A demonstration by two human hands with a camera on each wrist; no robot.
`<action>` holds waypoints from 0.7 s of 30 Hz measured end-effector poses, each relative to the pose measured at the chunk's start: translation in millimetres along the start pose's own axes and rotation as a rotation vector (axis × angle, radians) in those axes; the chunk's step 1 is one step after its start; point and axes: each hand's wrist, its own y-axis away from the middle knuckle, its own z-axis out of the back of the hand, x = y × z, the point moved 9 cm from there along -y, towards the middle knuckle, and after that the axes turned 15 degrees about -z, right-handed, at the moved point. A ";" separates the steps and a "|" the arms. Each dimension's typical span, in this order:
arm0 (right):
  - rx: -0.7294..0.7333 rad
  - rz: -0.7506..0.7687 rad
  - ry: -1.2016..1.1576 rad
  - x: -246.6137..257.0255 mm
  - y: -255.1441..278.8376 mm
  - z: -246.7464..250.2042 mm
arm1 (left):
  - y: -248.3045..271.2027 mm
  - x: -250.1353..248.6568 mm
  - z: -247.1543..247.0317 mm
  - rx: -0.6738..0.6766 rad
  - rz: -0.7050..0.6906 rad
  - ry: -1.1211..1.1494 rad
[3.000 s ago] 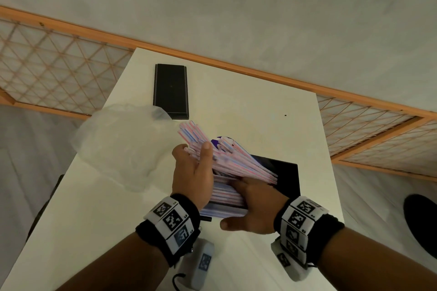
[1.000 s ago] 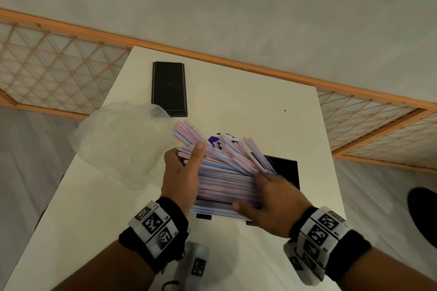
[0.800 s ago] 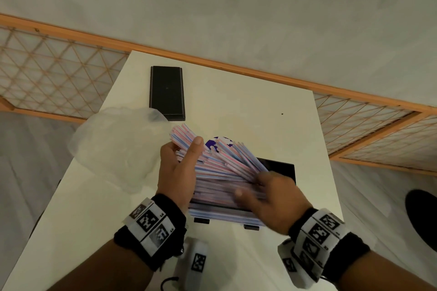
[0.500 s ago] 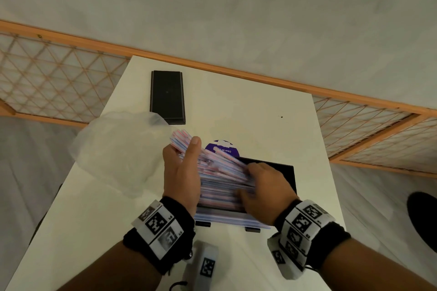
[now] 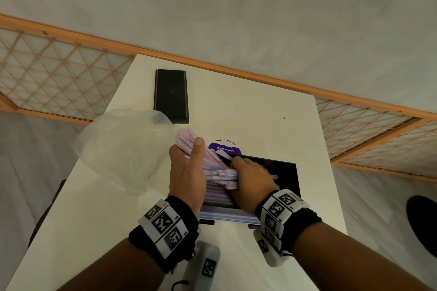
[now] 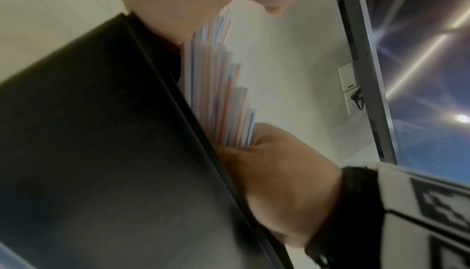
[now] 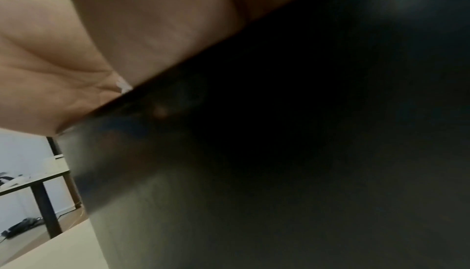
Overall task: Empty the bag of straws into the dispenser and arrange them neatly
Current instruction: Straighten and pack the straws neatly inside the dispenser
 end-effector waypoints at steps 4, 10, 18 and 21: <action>-0.119 0.144 0.052 28.2 14.1 14.4 | 0.1 -7.8 -7.7 0.064 -0.028 -0.027; -0.153 0.172 0.021 39.1 26.7 23.9 | -1.6 -13.1 -7.8 0.139 -0.119 -0.176; -0.152 0.115 0.015 44.9 31.5 22.1 | 3.0 -9.3 -14.5 0.233 -0.144 -0.288; -0.117 0.115 -0.120 44.5 34.7 13.6 | 2.2 -6.1 -8.4 0.200 -0.171 -0.365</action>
